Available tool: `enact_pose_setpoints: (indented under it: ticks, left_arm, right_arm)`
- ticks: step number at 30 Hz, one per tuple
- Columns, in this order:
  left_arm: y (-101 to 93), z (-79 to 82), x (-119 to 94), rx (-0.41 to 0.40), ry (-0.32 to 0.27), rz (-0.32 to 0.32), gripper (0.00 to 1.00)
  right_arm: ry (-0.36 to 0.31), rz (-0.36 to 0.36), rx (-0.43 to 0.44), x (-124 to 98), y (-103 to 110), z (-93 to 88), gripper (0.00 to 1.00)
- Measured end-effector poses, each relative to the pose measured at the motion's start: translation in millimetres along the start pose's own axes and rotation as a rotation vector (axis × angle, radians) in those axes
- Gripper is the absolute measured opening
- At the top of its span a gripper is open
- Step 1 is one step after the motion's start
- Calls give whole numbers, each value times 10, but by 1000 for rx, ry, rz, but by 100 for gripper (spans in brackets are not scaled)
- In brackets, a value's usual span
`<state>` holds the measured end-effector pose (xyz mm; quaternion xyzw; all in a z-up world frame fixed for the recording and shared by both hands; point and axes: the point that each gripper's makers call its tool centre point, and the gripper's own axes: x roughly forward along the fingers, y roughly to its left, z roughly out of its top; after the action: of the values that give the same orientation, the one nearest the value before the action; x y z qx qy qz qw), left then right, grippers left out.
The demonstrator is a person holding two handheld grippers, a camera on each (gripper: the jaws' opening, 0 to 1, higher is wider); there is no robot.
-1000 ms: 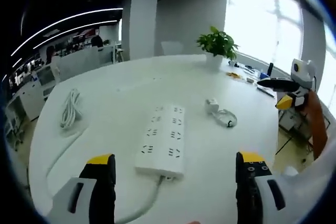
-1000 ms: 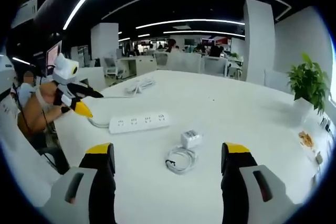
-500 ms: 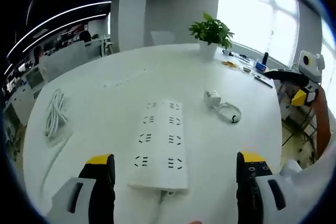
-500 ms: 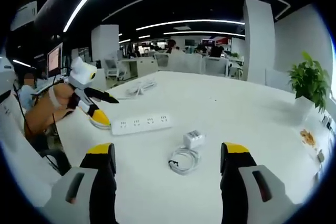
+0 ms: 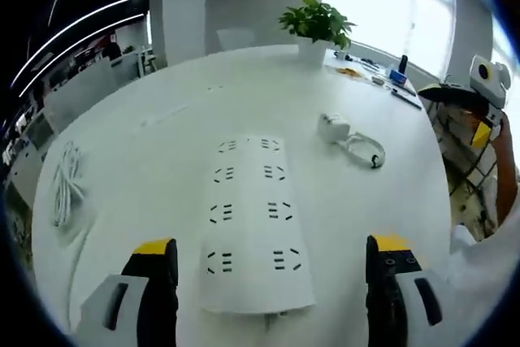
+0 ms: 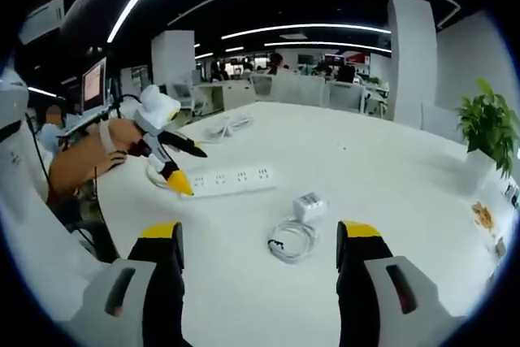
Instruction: Straighten the power strip on the desk, plug the charger into it
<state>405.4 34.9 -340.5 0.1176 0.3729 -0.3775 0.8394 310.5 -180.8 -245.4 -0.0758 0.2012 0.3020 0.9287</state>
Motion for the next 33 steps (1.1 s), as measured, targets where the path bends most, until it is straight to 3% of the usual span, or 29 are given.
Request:
enact_pose_setpoints:
  ticks: [1, 2, 3, 6, 9, 11, 15, 17, 19, 22, 24, 26, 29, 33]
  left_arm:
    - [-36, -36, -6, 6, 20, -23, 74]
    - [-54, -69, 5, -33, 44, -33, 73]
    - [-48, -104, 20, -73, 69, -23, 80]
    - [100, -53, 50, 19, 32, 52, 96]
    - [72, -117, 26, 5, 63, 59, 96]
    - [29, -80, 11, 41, 28, 37, 96]
    - [15, -32, -9, 53, 12, 41, 96]
    - [46, -58, -12, 3, 42, 49, 96]
    - [62, -69, 4, 0, 57, 42, 96]
    - [35, -131, 23, 35, 91, 19, 86]
    - [41, -187, 45, 2, 124, 24, 87]
    - [106, -149, 106, 8, 121, 26, 88]
    - [-14, -136, 113, -4, 109, 19, 86]
    - [11, -147, 145, -6, 128, 52, 81]
  right_arm:
    - [-2, 1, 0, -2, 0, 3, 75]
    - [-5, 1, 3, -5, -3, 6, 75]
    - [-7, 1, 8, -9, -9, 5, 75]
    - [-5, -2, 7, -18, -19, -7, 75]
    - [-1, -1, 11, -23, -22, -33, 75]
    - [4, -3, 11, -25, -26, -45, 75]
    - [-4, -6, 17, -35, -28, -30, 75]
    - [-5, -7, 15, -39, -15, -22, 75]
    - [-8, -6, 15, -50, 2, -11, 75]
    - [-12, -5, 13, -70, 18, -11, 75]
    - [-6, -5, 11, -77, 19, -32, 75]
    - [-2, -7, 15, -85, 7, -53, 74]
    - [1, -8, 19, -90, -6, -74, 74]
    - [0, -3, 20, -87, -2, -81, 74]
